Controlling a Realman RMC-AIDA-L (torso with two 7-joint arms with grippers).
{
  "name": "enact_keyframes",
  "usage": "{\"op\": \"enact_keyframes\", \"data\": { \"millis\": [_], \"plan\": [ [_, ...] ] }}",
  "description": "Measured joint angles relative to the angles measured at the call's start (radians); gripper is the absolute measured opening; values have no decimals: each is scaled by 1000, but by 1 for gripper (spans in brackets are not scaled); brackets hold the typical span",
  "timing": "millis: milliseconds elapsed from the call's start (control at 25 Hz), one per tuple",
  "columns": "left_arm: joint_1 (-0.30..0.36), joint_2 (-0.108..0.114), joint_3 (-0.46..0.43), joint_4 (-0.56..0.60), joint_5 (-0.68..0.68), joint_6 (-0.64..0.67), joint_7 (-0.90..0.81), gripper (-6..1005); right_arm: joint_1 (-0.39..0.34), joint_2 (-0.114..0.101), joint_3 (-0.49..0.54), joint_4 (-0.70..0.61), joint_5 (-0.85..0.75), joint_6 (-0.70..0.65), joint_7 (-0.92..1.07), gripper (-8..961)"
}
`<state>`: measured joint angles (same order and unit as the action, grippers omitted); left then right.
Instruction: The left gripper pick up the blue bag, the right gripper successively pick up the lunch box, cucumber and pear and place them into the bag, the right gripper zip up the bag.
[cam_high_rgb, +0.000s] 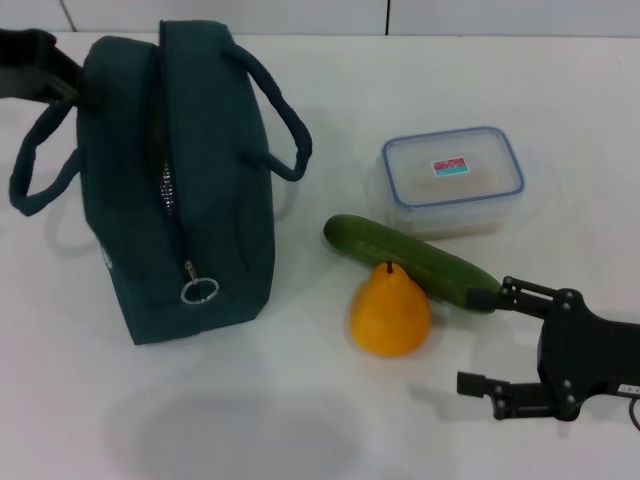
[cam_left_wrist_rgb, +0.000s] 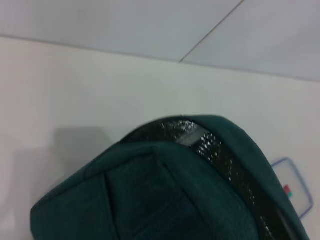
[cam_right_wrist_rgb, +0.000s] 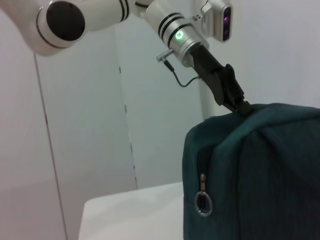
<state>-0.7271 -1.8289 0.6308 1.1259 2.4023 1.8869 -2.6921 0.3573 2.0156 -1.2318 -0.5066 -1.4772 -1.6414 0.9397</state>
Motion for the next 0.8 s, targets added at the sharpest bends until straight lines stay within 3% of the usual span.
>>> {"op": "enact_keyframes", "data": {
  "millis": [160, 320, 560, 800],
  "plan": [
    [5, 13, -33, -43, -89, 6, -4, 51, 0, 0, 4, 54, 98, -18, 7, 836],
    [6, 36, -32, -118, -154, 12, -1, 47, 2, 0, 9, 185, 335, -56, 39, 835],
    [-3, 37, -27, -125, -179, 36, 5, 47, 1, 0, 9, 368, 700, -65, 301, 834],
    [-18, 37, -26, -126, -183, 45, 2, 46, -1, -2, 10, 385, 808, 45, 604, 832]
  ]
}}
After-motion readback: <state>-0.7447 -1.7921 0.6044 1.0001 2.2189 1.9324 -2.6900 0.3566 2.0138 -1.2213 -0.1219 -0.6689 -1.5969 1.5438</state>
